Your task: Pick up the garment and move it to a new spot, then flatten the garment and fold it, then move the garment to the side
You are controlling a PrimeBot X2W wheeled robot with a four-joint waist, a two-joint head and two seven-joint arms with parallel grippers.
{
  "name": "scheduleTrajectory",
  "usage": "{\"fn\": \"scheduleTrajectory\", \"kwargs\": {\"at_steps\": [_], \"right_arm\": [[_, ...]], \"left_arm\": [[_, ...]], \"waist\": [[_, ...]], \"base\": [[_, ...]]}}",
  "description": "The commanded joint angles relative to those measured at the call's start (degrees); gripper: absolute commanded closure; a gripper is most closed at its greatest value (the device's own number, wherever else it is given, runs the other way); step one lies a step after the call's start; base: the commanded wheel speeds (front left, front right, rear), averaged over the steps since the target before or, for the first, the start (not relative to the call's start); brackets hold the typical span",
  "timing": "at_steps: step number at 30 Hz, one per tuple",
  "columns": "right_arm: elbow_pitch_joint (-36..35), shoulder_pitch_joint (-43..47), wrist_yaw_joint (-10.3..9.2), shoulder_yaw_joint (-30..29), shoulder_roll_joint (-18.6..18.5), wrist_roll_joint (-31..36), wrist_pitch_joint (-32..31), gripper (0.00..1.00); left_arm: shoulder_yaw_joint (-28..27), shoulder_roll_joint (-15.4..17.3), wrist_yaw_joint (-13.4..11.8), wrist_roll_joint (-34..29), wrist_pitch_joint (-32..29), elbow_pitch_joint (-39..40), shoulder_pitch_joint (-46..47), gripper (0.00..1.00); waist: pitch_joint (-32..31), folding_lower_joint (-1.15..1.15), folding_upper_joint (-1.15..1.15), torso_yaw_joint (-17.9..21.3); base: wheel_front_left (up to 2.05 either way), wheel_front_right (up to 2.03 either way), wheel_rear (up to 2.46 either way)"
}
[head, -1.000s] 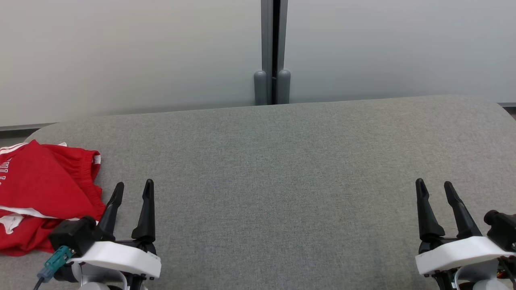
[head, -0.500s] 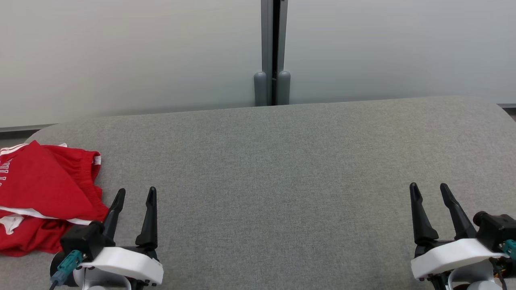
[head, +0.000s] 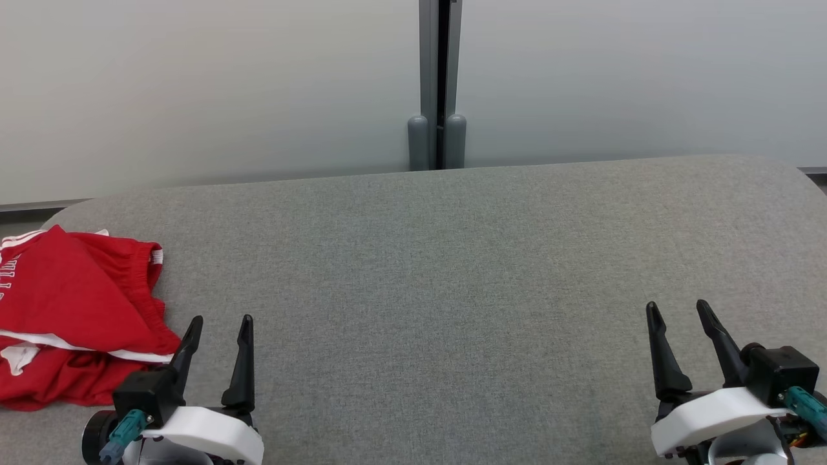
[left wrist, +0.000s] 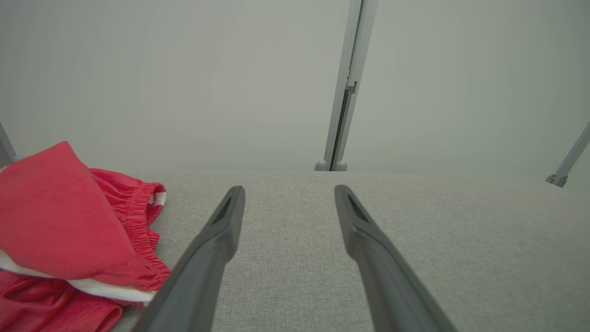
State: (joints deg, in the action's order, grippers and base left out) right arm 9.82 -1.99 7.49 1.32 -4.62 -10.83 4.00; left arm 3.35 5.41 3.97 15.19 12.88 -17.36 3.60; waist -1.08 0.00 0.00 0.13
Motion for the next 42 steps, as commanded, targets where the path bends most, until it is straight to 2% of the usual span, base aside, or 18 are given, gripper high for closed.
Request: {"fn": "scheduleTrajectory", "kwargs": {"at_steps": [1, 20, 42], "right_arm": [[-0.1, 0.3, 0.00, 0.2, -0.1, 0.9, 0.0, 0.00], [0.8, 0.8, 0.00, 0.0, 0.4, 5.4, -0.2, 0.00], [2.3, 0.5, 0.00, -0.2, 0.7, 3.6, -0.1, 0.00]], "left_arm": [[0.0, 0.3, 0.2, -1.3, 0.5, -0.2, 0.4, 0.00], [0.4, -0.1, 0.4, -6.4, 2.5, -3.2, 1.4, 0.00], [0.7, -0.2, 0.0, -4.2, 2.0, -7.6, 2.3, 0.00]], "waist": [[0.0, 0.00, 0.00, 0.0], [-0.4, 0.00, 0.00, -0.3], [-2.0, 0.00, 0.00, -0.5]], "base": [[0.00, 0.00, 0.00], [0.00, 0.00, 0.00], [0.00, 0.00, 0.00]]}}
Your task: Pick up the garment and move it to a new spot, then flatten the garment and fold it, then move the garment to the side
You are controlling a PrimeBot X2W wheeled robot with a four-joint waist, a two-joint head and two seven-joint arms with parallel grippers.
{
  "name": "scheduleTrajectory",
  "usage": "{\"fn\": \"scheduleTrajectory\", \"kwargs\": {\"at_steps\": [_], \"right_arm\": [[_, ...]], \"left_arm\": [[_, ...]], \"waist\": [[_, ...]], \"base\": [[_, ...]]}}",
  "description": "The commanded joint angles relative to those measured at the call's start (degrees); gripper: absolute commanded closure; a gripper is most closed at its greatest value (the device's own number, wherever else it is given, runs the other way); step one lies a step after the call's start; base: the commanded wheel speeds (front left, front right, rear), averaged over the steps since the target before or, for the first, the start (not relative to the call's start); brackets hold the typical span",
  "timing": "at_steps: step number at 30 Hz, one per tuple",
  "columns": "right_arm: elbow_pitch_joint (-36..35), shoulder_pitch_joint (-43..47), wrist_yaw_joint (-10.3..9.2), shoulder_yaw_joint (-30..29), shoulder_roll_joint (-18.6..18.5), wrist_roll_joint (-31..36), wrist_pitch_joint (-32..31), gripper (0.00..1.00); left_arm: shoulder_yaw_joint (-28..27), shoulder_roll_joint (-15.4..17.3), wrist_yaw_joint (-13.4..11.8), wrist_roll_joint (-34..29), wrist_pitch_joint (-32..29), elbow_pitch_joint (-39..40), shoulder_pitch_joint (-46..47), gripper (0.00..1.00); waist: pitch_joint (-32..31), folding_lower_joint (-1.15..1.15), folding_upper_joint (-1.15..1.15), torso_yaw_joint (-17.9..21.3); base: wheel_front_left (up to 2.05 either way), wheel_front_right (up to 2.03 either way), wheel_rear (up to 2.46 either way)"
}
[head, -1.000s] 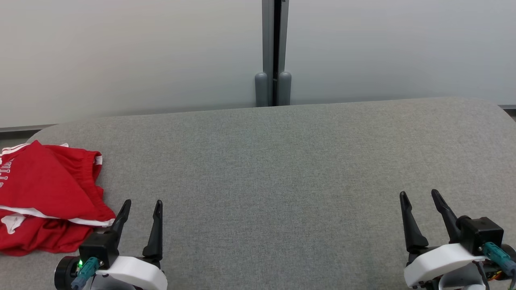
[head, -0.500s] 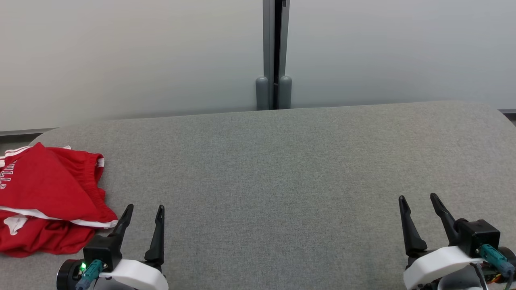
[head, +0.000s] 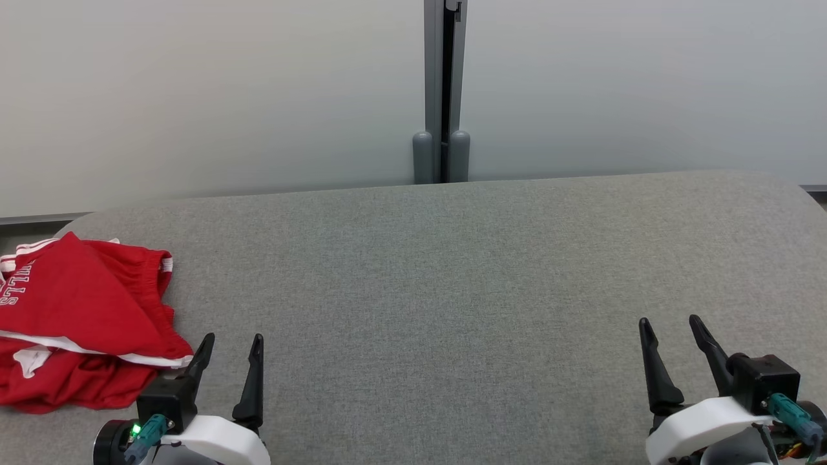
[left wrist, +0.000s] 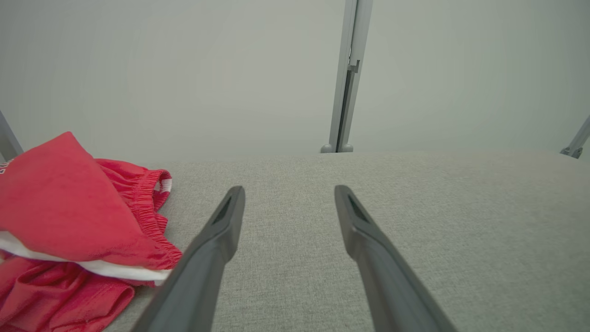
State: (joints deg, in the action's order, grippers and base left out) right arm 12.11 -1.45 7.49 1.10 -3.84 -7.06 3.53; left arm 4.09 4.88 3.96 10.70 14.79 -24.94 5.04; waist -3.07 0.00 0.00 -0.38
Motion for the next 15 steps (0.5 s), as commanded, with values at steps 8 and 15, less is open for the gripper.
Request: {"fn": "scheduleTrajectory", "kwargs": {"at_steps": [8, 15], "right_arm": [[-0.2, 0.0, 0.00, 0.1, 0.0, -0.3, 0.4, 0.00], [-1.8, 0.2, 0.00, 0.0, -0.2, -0.2, 0.6, 0.00]], "left_arm": [[0.3, 0.7, -0.2, 0.8, 0.2, -0.6, 1.5, 0.00], [0.4, 0.8, -0.7, 1.1, 0.3, 0.1, 2.8, 0.00]], "waist": [[0.0, 0.00, 0.00, -1.1], [0.4, 0.00, 0.00, -5.8]], "base": [[0.00, 0.00, 0.00], [0.00, 0.00, 0.00]]}}
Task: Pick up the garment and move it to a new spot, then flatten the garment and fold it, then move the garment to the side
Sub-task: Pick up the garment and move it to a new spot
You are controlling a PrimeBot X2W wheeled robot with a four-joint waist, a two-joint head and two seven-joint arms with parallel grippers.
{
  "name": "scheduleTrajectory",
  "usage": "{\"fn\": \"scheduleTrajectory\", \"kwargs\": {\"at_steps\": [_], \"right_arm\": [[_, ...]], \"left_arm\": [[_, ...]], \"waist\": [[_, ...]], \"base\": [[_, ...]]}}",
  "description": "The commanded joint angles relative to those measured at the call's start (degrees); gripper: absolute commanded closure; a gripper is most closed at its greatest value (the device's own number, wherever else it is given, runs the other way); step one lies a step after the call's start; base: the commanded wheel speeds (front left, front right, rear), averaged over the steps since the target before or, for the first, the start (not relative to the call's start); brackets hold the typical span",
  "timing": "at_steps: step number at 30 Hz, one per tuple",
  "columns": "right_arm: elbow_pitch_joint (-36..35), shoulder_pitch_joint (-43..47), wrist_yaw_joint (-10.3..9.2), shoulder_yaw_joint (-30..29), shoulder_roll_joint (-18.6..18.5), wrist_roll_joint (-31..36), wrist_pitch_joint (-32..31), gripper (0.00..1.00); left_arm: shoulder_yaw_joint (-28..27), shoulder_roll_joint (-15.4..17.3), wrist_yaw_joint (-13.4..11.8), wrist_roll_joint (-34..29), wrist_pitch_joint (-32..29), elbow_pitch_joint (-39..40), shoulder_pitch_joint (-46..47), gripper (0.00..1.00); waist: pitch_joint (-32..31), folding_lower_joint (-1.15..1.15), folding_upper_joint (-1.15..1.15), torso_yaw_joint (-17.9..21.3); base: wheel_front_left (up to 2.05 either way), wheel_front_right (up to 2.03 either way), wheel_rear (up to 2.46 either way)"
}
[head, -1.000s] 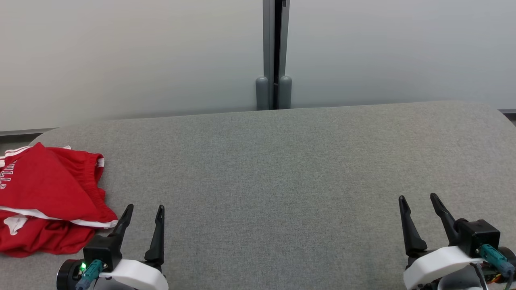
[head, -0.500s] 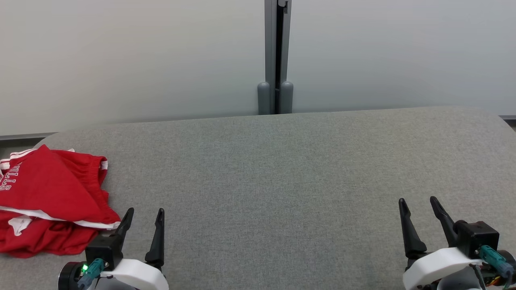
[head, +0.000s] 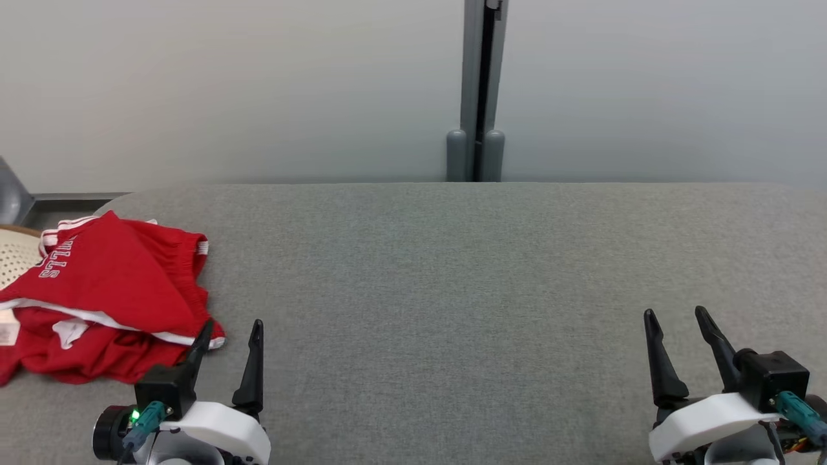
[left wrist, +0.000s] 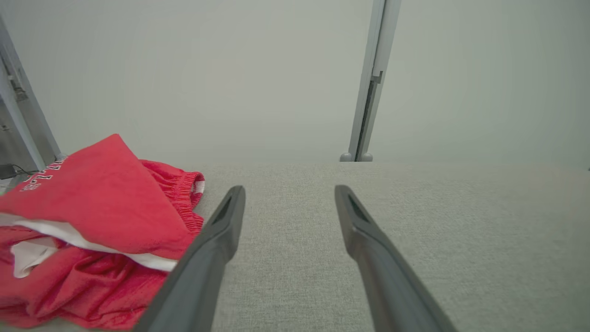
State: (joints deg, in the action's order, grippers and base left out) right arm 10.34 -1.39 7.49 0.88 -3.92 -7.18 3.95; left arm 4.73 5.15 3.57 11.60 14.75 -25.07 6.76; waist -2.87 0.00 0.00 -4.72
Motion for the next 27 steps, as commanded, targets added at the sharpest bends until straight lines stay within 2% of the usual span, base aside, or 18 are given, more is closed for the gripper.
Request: {"fn": "scheduleTrajectory", "kwargs": {"at_steps": [1, 15, 18, 27], "right_arm": [[-0.6, 0.2, 0.00, 0.1, -0.1, -0.1, 0.2, 0.00], [-4.9, -0.8, 0.00, 3.3, 0.5, -0.1, -1.3, 0.00], [-5.2, -0.9, 0.00, 3.5, 0.6, -0.1, -1.5, 0.00], [-5.0, -0.7, 0.00, 3.6, 0.7, 0.4, -1.7, 0.00]], "left_arm": [[-0.1, 0.6, -0.3, 0.1, 0.3, 0.4, 1.3, 0.00], [-2.5, 2.1, -1.5, 1.4, 0.5, 2.8, 1.9, 0.00], [-2.8, 2.3, -1.5, 1.7, 0.5, 3.1, 1.4, 0.00], [-2.8, 2.2, -1.8, 1.6, 0.5, 3.9, 1.0, 0.00]], "waist": [[0.3, 0.00, 0.00, -2.7], [1.8, 0.00, 0.00, -19.7], [2.0, 0.00, 0.00, -22.0], [2.0, 0.00, 0.00, -24.4]], "base": [[0.00, 0.00, 0.00], [0.00, 0.00, 0.00], [0.00, 0.00, 0.00], [0.00, 0.00, 0.00]]}}
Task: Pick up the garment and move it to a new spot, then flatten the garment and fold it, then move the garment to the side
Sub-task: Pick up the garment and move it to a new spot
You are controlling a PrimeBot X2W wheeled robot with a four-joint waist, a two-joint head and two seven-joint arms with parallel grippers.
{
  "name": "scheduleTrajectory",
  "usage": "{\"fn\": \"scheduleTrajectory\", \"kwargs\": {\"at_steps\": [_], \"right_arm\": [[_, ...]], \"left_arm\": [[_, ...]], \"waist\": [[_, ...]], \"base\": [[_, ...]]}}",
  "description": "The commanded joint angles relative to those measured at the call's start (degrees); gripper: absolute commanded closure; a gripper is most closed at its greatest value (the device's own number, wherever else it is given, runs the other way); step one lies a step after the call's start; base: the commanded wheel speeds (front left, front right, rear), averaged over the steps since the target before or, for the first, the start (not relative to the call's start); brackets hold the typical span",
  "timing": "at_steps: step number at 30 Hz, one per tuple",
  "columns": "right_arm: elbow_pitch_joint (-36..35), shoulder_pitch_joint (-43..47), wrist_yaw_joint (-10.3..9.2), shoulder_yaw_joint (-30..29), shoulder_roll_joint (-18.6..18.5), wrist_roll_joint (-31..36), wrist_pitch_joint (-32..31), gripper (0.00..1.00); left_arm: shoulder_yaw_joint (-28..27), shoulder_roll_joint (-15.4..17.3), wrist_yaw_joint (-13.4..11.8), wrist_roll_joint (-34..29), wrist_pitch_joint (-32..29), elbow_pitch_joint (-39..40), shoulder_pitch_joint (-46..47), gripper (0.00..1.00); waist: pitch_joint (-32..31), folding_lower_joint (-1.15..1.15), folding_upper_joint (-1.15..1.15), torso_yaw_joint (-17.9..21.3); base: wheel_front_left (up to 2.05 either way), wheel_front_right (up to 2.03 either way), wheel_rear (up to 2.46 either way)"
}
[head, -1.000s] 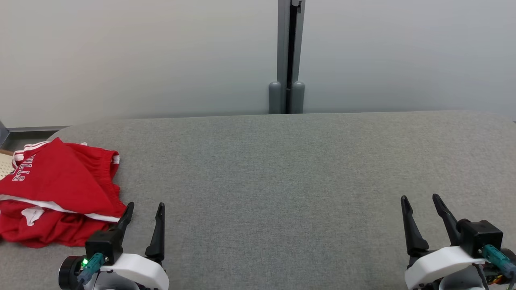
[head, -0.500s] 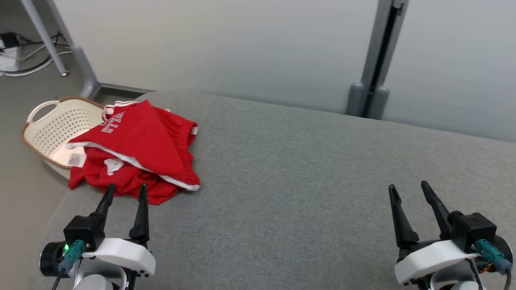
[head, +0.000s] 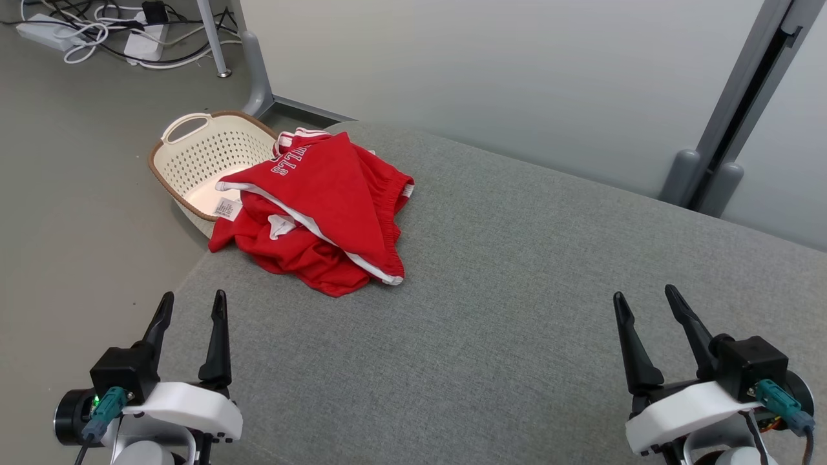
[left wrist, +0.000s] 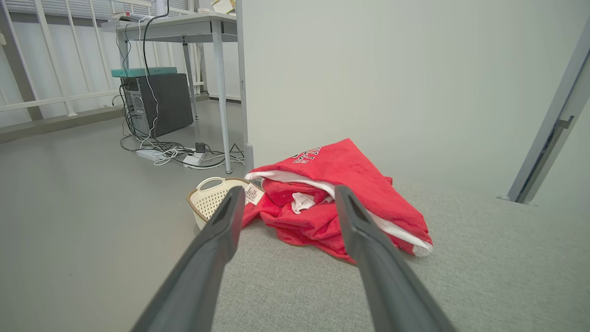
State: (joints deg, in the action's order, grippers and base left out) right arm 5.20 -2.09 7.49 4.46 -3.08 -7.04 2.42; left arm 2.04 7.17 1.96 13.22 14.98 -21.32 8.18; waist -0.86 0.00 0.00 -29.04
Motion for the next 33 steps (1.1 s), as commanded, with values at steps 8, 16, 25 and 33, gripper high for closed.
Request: {"fn": "scheduleTrajectory", "kwargs": {"at_steps": [8, 16, 25, 33], "right_arm": [[0.5, -0.3, 0.00, 0.2, 0.0, 0.8, 0.1, 0.00], [-0.2, -1.5, 0.00, 0.3, 0.0, 1.3, -0.5, 0.00], [-3.2, -6.3, 0.00, 2.3, -1.3, 2.5, -3.2, 0.00], [-3.6, -9.1, 0.00, 2.2, -1.9, 2.4, -3.3, 0.00]], "left_arm": [[0.2, 0.3, -0.2, -0.1, 0.3, 0.3, -0.3, 0.00], [2.2, -0.6, 0.4, -1.0, 0.3, -0.3, 2.3, 0.00], [5.8, -3.3, 2.2, 2.5, -1.3, -8.2, 12.3, 0.00], [5.3, -3.0, 3.6, 6.7, -3.3, -25.3, 23.4, 0.00]], "waist": [[0.1, 0.00, 0.00, -0.2], [2.1, 0.00, 0.00, 0.4], [11.8, 0.00, 0.00, 7.6], [18.3, 0.00, 0.00, 14.8]], "base": [[0.00, 0.00, 0.00], [0.00, 0.00, 0.00], [0.00, 0.00, 0.00], [0.00, 0.00, 0.00]]}}
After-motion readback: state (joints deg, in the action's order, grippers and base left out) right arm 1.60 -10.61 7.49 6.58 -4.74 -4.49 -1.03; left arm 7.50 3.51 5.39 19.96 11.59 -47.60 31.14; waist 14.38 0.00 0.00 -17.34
